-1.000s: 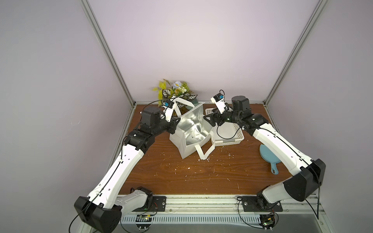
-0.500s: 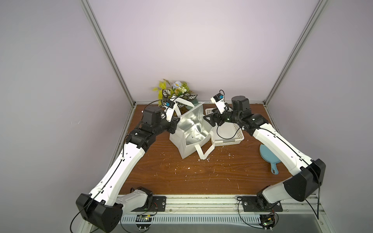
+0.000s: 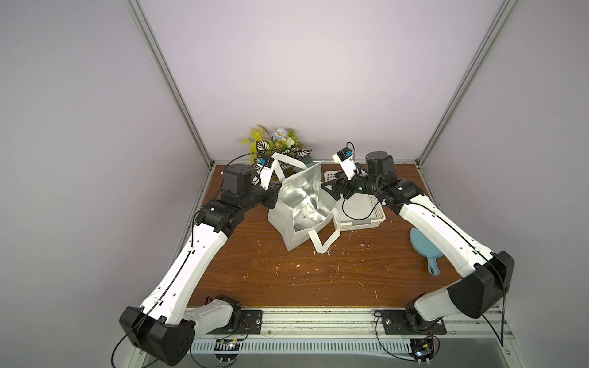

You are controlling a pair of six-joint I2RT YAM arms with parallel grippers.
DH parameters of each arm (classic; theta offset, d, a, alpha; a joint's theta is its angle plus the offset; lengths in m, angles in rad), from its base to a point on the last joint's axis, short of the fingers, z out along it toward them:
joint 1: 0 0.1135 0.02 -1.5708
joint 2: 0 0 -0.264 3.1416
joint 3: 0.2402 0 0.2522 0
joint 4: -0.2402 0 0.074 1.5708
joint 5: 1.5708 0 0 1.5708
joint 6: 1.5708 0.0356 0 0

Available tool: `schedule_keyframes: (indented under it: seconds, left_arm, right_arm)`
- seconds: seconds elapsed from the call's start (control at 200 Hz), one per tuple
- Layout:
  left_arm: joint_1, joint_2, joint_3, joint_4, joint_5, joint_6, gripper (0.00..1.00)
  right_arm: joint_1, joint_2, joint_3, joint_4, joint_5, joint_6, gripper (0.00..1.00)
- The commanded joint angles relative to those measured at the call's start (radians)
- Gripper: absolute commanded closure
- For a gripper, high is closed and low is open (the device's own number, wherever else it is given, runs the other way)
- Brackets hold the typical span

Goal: Place the ice pack in the delivery bag
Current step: Tear off the adhesive seal from the delivery bag.

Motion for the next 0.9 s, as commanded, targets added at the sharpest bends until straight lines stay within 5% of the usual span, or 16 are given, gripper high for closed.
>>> schedule_keyframes:
  seconds: [0.0, 0.415, 0.67, 0.896]
  left_arm:
    - [0.06, -0.004, 0.017, -0.003, 0.131, -0.095, 1.0]
    - [0.186, -0.038, -0.125, 0.243, 0.46, -0.408, 1.0]
    - [0.241, -0.027, -0.205, 0.413, 0.552, -0.627, 1.0]
    - [0.246, -0.026, -0.21, 0.427, 0.545, -0.682, 1.0]
  right_arm:
    - [0.012, -0.026, -0.005, 0.052, -0.039, -0.002, 0.14]
    - [0.079, -0.017, -0.03, 0.169, -0.046, -0.012, 0.14]
    - [0.249, -0.028, -0.137, 0.381, 0.189, -0.145, 0.17]
    - [0.328, -0.015, -0.211, 0.575, 0.3, -0.232, 0.27]
